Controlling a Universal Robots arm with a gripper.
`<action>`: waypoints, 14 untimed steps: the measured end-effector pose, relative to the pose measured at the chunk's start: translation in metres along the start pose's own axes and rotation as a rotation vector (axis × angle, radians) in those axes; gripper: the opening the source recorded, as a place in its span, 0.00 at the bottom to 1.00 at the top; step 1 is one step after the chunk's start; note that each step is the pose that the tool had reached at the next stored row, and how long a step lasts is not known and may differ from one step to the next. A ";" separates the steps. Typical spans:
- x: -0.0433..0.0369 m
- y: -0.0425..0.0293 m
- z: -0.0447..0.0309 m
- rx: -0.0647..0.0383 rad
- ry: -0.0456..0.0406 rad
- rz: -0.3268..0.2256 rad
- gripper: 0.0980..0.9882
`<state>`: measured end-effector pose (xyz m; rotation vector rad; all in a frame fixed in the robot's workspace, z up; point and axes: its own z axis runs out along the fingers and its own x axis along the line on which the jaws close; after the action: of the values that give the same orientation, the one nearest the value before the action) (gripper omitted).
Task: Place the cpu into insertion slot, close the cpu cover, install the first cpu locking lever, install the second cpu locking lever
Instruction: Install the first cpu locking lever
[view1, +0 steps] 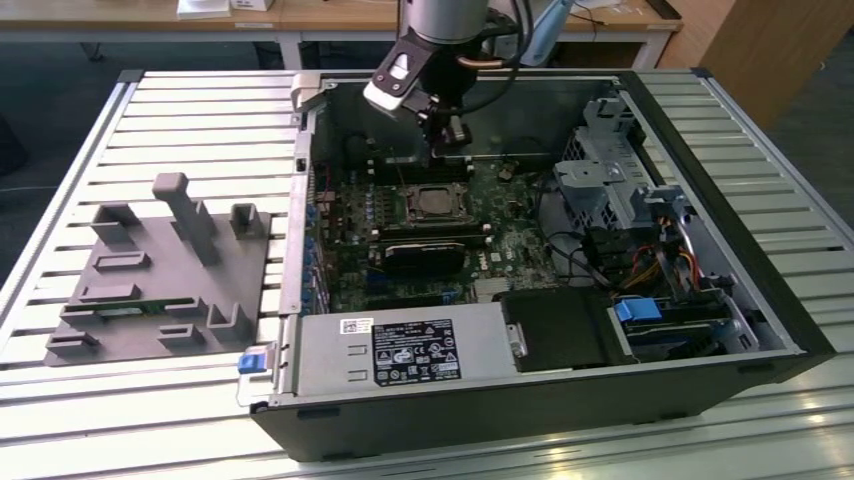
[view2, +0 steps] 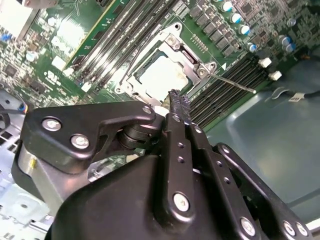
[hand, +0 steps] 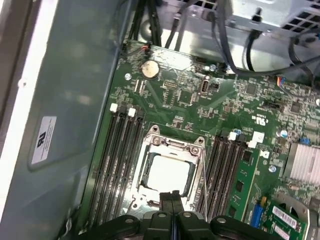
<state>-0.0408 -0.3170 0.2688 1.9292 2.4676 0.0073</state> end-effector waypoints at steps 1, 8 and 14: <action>0.0000 -0.0001 0.0000 0.000 0.0001 -0.013 0.01; 0.0004 -0.0017 0.0002 0.000 0.0007 -0.104 0.01; 0.0004 -0.0018 0.0009 -0.001 0.0017 -0.212 0.01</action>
<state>-0.0427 -0.3170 0.2679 1.6569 2.6586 0.0084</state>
